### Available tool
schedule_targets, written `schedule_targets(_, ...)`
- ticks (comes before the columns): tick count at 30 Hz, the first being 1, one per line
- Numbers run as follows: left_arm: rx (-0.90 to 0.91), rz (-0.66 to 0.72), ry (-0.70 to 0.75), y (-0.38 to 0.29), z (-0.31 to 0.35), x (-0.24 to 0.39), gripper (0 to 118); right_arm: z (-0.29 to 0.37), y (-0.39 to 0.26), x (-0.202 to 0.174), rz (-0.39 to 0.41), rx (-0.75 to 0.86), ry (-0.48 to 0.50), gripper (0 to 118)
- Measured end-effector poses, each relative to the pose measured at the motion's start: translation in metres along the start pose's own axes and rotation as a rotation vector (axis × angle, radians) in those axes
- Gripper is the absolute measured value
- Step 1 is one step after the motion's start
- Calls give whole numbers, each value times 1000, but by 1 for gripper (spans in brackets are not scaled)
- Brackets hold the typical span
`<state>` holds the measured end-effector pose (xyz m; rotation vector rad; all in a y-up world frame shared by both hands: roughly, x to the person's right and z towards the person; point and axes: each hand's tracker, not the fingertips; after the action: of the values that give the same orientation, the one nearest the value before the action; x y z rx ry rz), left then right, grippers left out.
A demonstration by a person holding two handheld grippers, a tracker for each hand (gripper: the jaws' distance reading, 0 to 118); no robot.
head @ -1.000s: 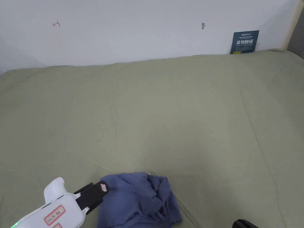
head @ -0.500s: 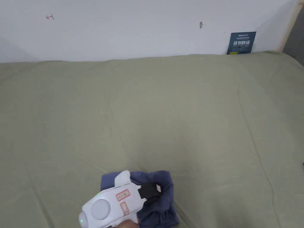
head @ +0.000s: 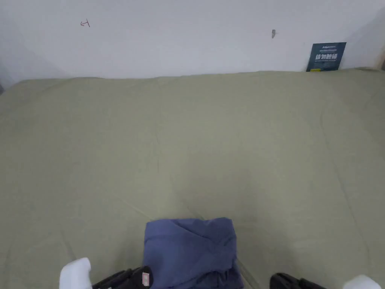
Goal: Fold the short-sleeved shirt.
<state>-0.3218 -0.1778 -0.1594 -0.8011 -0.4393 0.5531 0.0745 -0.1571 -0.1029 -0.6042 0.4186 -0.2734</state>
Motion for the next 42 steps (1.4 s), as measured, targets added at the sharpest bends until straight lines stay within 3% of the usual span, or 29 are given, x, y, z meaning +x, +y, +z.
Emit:
schedule_targets(4, 34, 20, 39, 5, 8, -24, 9, -101, 20, 13, -80, -80, 42, 8)
schedule_targets(9, 13, 52, 76, 23, -33, -58, 13, -196, 10, 49, -167, -231, 6, 8)
schedule_targets(10, 14, 65, 86, 25, -44, -68, 28, -210, 5, 57, -199, -288, 0, 8)
schedule_targets(12, -17, 141, 82, 31, -65, -87, 80, -221, -7, 68, -232, -333, 12, 6)
schedule_targets(13, -60, 185, 55, 33, -78, -97, 95, -221, -9, 71, -224, -306, 17, 6)
schedule_targets(17, -109, 274, -156, 36, -117, -122, 95, -219, -7, 80, -263, -300, 30, 6)
schedule_targets(21, -196, 299, -161, 37, -159, -145, 95, -220, -7, 85, -255, -301, 59, 6)
schedule_targets(23, -159, 346, -358, 39, -171, -151, 95, -219, -8, 89, -266, -301, 76, 6)
schedule_targets(25, -287, 442, -474, 35, -199, -153, 95, -219, -8, 91, -282, -302, 91, 6)
schedule_targets(27, -316, 384, -533, 26, -217, -146, 90, -220, -7, 91, -277, -304, 98, 6)
schedule_targets(30, -369, 227, -450, 26, -227, -117, 72, -220, -6, 91, -266, -307, 97, 6)
schedule_targets(33, -407, 244, -306, 30, -228, -115, 31, -219, -6, 90, -259, -307, 100, 5)
schedule_targets(35, -397, 288, -324, 31, -225, -117, 28, -217, -4, 86, -255, -307, 121, 4)
schedule_targets(38, -348, 154, -268, 37, -207, -92, 26, -200, 4, 76, -242, -247, 150, 4)
schedule_targets(40, -339, 173, -286, 44, -193, -91, 26, -178, 11, 66, -249, -177, 225, 4)
schedule_targets(42, -305, 131, -250, 55, -175, -98, 25, -159, 15, 56, -231, -151, 225, 4)
